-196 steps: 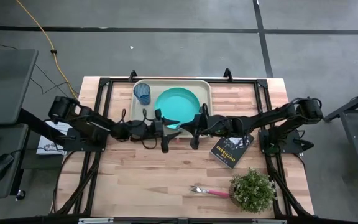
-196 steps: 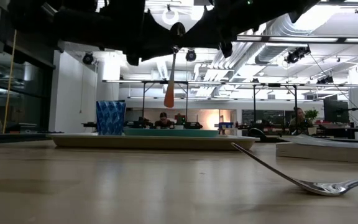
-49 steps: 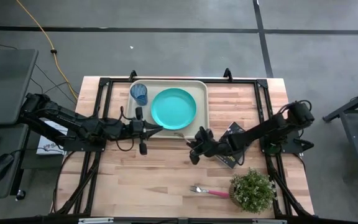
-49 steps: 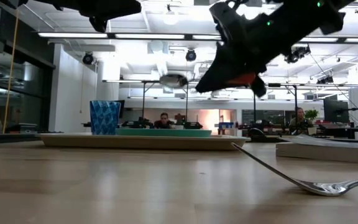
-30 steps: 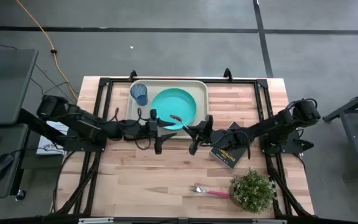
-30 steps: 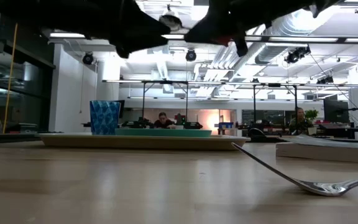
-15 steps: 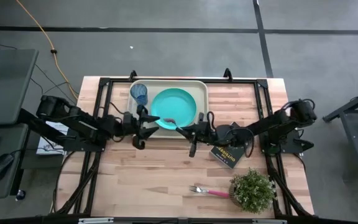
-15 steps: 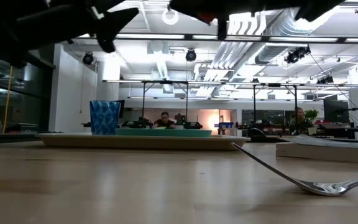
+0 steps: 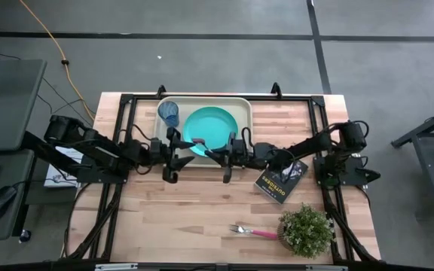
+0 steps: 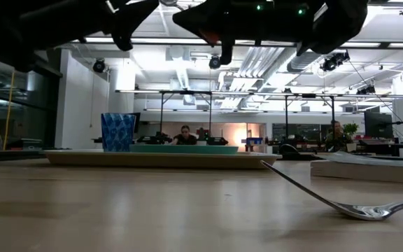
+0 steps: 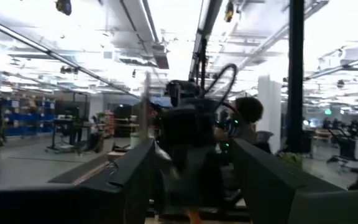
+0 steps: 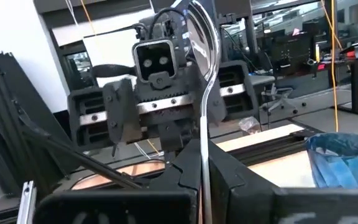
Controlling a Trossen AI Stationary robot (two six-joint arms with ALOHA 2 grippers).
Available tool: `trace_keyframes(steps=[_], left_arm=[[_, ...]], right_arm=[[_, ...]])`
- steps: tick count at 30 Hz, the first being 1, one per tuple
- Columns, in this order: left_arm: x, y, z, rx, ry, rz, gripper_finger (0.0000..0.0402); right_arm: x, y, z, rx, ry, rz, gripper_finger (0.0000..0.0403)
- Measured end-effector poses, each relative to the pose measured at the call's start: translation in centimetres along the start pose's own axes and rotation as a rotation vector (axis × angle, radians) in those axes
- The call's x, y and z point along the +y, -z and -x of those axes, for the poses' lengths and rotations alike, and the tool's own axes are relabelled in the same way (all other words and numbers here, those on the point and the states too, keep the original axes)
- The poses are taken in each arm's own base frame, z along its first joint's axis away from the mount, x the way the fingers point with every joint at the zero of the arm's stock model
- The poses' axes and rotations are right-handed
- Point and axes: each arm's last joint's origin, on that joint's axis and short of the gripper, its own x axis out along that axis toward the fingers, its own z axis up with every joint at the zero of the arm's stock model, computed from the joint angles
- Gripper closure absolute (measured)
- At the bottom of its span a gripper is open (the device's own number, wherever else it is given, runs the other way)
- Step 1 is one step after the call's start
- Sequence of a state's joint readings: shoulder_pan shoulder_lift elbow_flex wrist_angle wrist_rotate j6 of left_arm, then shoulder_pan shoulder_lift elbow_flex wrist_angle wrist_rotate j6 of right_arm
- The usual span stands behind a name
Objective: Pick and place plate/cup/fork/spoon on tray
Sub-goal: Put the orange spoon on the white tray beside the light blue plate
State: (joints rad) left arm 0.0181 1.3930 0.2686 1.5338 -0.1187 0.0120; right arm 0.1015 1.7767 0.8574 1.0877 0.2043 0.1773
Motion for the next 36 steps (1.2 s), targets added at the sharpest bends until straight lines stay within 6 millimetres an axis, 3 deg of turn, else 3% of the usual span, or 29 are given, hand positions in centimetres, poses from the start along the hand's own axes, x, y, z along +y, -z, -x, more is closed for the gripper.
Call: trace_keyframes(steps=[6,18,26,32,36], left_arm=[[0.0,-0.3,-0.7,-0.014,-0.029,0.005,0.0206],[0.2,0.4,-0.8,0.016,-0.115,0.014,0.0218],[0.4,0.5,-0.8,0.018,-0.163,0.050,0.0287],[0.4,0.5,-0.7,0.027,-0.165,0.043,0.0385],[0.4,0.7,-0.7,0.050,-0.199,0.027,0.0395]], right_arm=[[1.0,0.2,0.2,0.008,-0.001,0.016,0.0403],[0.8,0.9,0.2,0.077,0.026,0.016,0.0403],[0.7,1.1,0.3,0.095,0.043,0.018,0.0403],[0.7,1.2,0.3,0.101,0.045,0.017,0.0403],[0.6,1.2,0.3,0.105,0.049,0.021,0.0403]])
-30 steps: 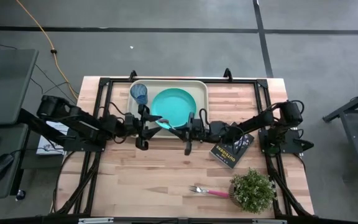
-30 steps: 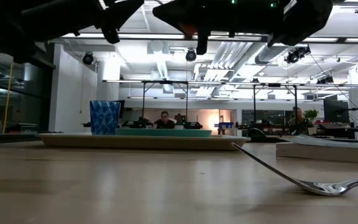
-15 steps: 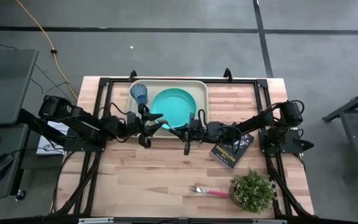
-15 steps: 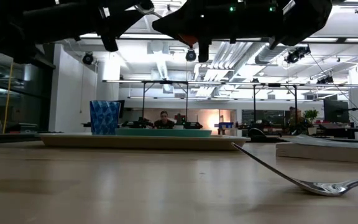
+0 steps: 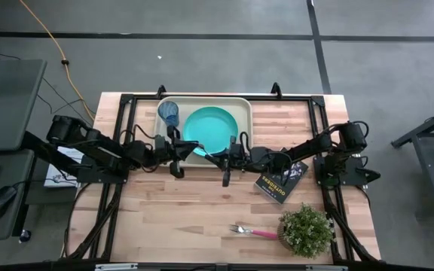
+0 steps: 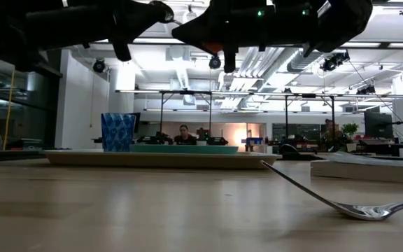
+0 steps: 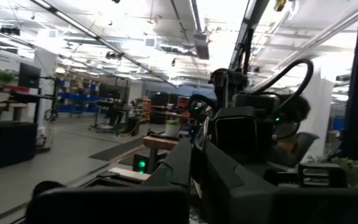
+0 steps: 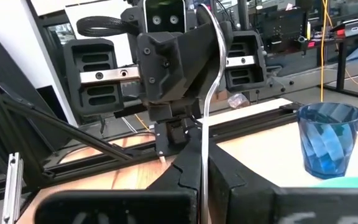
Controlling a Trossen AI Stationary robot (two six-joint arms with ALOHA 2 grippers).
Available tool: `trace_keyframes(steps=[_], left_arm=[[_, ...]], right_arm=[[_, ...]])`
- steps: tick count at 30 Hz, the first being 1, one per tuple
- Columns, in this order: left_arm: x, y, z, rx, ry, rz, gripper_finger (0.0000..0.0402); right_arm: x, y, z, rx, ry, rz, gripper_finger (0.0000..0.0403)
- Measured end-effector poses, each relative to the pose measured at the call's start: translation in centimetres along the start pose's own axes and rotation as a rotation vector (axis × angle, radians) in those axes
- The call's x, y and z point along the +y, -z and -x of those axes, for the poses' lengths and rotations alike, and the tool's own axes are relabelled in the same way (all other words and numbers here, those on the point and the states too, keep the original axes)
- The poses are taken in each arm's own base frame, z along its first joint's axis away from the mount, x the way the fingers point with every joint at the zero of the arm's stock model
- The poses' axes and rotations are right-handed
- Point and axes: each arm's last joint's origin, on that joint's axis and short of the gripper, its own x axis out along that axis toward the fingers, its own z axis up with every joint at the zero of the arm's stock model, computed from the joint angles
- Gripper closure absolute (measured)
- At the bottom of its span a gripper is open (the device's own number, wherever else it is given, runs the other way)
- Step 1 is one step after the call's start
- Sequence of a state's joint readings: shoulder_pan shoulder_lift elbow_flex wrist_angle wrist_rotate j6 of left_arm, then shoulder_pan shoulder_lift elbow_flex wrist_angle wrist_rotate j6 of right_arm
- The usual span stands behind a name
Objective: Pick and place plate/cup/fork/spoon on tray
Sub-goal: Put the orange spoon on the white tray beside the light blue plate
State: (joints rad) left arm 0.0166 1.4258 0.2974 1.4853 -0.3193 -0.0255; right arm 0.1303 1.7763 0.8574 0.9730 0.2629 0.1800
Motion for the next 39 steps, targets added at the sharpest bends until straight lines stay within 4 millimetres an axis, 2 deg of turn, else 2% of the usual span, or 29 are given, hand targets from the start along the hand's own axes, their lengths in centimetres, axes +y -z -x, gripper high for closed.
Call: trace_keyframes(steps=[4,7,11,16,20,25,30,33,36,39], left_arm=[[0.2,0.3,0.3,0.017,-0.022,-0.016,0.0400],[0.3,0.3,0.6,0.027,-0.027,-0.021,0.0401],[0.6,-0.3,0.9,0.051,-0.055,-0.030,0.0401],[0.8,-1.5,1.4,0.087,-0.085,-0.046,0.0401],[1.0,-2.5,2.0,0.129,-0.118,-0.074,0.0402],[1.6,-4.3,2.8,0.289,-0.175,-0.116,0.0401],[3.3,-7.7,2.6,0.716,-0.371,-0.109,0.0401],[4.5,-9.4,2.0,0.871,-0.510,-0.090,0.0401],[5.7,-9.6,1.2,0.950,-0.612,-0.092,0.0401],[6.9,-8.4,0.2,1.008,-0.648,-0.111,0.0401]], right_arm=[[0.0,0.2,0.0,0.017,-0.001,-0.017,0.0399],[-0.3,-0.2,0.1,0.038,-0.041,-0.037,0.0376],[-0.7,-1.5,0.5,0.077,-0.036,-0.058,0.0315],[-0.6,-2.2,1.1,0.116,-0.007,-0.023,0.0232],[-0.7,-2.6,1.8,0.193,0.002,-0.003,0.0195],[-0.9,-4.5,3.9,0.303,0.029,0.018,0.0185],[-0.9,-6.6,5.8,0.310,0.092,0.033,0.0186],[-1.0,-7.2,6.1,0.292,0.105,0.043,0.0186],[-1.0,-7.1,6.1,0.296,0.109,0.053,0.0187],[-1.1,-6.6,5.9,0.318,0.127,0.068,0.0187]])
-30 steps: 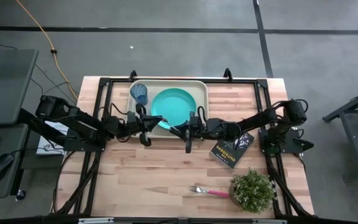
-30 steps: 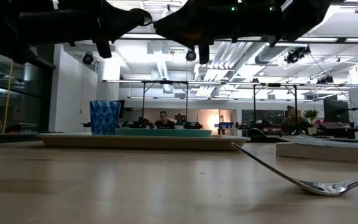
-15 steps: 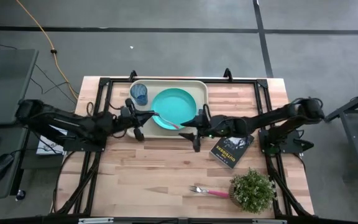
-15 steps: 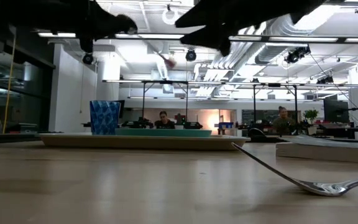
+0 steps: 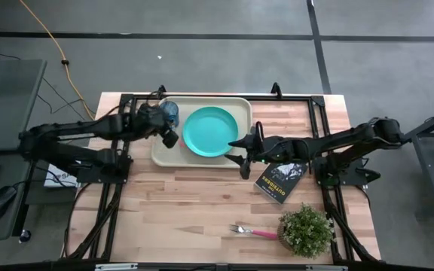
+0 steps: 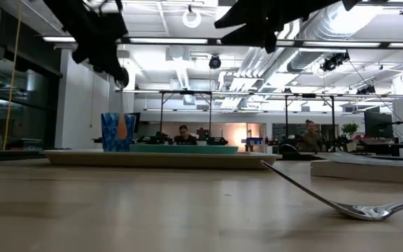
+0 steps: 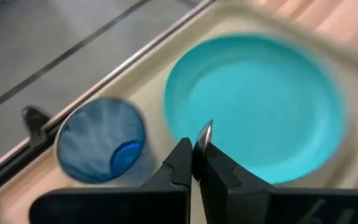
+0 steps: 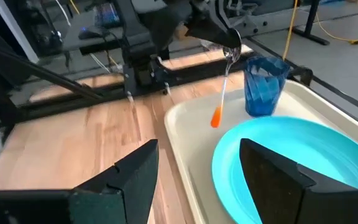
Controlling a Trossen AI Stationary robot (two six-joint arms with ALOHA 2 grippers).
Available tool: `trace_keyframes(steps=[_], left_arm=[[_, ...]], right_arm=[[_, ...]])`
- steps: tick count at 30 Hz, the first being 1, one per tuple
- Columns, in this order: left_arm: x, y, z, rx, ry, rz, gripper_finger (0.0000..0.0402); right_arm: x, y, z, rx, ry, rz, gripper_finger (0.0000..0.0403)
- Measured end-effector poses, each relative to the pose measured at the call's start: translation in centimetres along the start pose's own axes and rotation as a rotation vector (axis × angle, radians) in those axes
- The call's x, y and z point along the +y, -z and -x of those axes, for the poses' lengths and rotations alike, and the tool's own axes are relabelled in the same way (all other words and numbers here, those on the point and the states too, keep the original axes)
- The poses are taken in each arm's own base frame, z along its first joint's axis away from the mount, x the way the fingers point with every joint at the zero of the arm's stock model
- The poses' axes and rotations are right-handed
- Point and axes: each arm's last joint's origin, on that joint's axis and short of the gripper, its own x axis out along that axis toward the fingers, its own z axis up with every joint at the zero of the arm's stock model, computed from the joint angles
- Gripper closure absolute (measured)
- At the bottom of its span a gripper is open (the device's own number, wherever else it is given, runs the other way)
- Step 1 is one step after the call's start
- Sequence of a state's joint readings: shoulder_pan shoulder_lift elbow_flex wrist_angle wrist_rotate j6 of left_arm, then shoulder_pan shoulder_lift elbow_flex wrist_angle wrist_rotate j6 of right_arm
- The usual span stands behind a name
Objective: Pick and place plate/cup/fork/spoon on tray
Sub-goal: Put the orange spoon on the white tray beside the light blue plate
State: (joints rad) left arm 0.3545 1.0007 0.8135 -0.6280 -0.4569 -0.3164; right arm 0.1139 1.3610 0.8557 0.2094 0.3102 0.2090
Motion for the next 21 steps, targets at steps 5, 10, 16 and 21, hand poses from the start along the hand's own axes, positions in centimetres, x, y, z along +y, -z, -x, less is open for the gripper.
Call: trace_keyframes(steps=[5,10,16,21], left_arm=[[0.5,-0.1,-3.3,0.072,-0.166,-0.037,0.0401],[0.4,-0.8,-4.6,0.024,-0.221,-0.053,0.0401],[0.4,-0.9,-4.6,0.005,-0.251,-0.068,0.0401],[0.6,-0.7,-4.5,0.017,-0.296,-0.083,0.0401]], right_arm=[[0.0,0.4,-0.3,0.021,0.015,0.008,0.0187],[0.0,0.4,-0.3,0.020,0.020,0.008,0.0187],[-0.1,0.5,-0.3,0.027,0.022,-0.005,0.0187],[-0.1,0.5,-0.3,0.027,0.023,-0.005,0.0187]])
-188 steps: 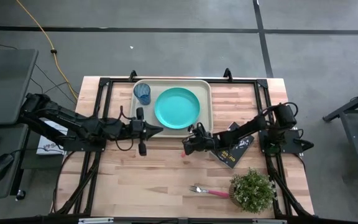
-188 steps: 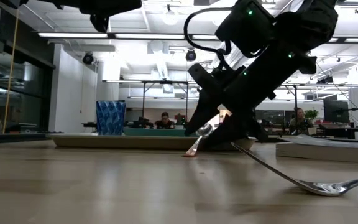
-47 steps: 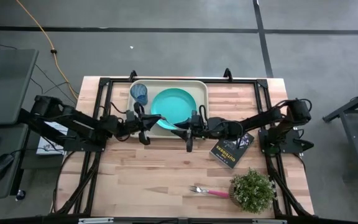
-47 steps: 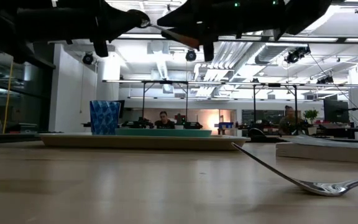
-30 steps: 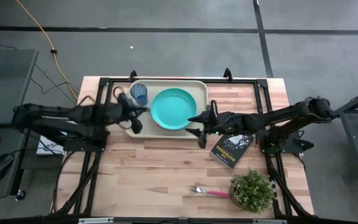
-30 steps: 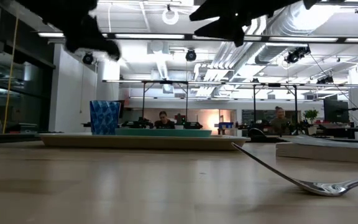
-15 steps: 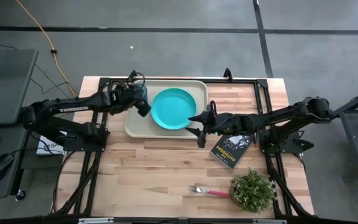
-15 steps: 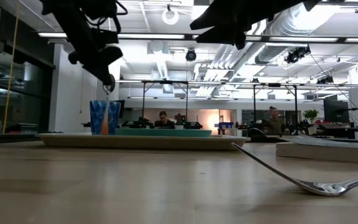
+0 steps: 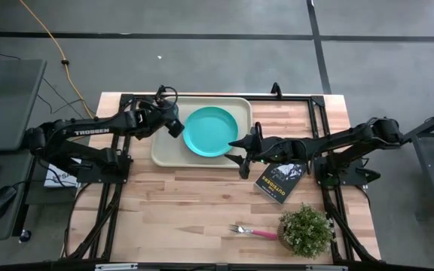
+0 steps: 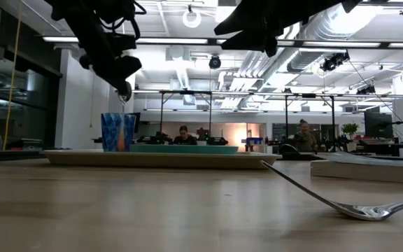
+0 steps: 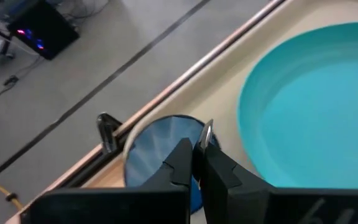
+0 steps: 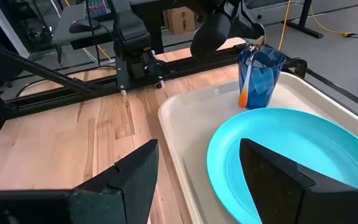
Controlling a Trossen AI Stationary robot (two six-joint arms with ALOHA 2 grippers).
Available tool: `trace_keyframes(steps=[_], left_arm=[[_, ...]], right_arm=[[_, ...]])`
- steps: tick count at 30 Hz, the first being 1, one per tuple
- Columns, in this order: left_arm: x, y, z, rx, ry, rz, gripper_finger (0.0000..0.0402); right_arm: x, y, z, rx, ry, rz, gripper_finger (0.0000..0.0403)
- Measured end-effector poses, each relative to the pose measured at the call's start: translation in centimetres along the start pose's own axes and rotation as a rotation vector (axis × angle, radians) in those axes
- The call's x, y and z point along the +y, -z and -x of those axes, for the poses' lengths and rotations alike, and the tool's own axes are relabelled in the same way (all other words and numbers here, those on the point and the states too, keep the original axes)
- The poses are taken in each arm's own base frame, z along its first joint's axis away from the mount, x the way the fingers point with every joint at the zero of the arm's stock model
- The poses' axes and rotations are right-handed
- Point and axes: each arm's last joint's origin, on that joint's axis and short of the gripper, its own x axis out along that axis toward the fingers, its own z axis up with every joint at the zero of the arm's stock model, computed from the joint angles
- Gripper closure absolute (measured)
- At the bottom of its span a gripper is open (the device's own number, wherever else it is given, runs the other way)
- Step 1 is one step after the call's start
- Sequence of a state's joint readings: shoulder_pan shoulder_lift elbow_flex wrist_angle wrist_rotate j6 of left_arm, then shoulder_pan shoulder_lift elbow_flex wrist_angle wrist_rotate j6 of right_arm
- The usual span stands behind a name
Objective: Pick and place plate/cup/fork/spoon on tray
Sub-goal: Put the orange spoon on the white tray beside the light blue plate
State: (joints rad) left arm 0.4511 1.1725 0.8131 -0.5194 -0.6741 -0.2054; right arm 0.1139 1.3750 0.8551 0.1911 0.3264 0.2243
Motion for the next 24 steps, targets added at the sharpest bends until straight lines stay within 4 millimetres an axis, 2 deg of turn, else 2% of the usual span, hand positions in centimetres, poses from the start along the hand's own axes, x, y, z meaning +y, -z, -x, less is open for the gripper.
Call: trace_keyframes(steps=[16,19,24], left_arm=[[0.5,-0.1,-0.1,-0.021,-0.129,-0.036,0.0401],[0.2,-0.2,0.0,-0.017,-0.044,-0.021,0.0401],[-0.3,-0.8,1.0,0.008,0.220,-0.007,0.0401]], right_arm=[[0.0,0.0,0.0,-0.001,0.002,-0.003,0.0187],[0.0,0.0,0.0,-0.001,0.002,-0.003,0.0187],[0.0,0.0,0.0,0.000,-0.001,-0.003,0.0187]])
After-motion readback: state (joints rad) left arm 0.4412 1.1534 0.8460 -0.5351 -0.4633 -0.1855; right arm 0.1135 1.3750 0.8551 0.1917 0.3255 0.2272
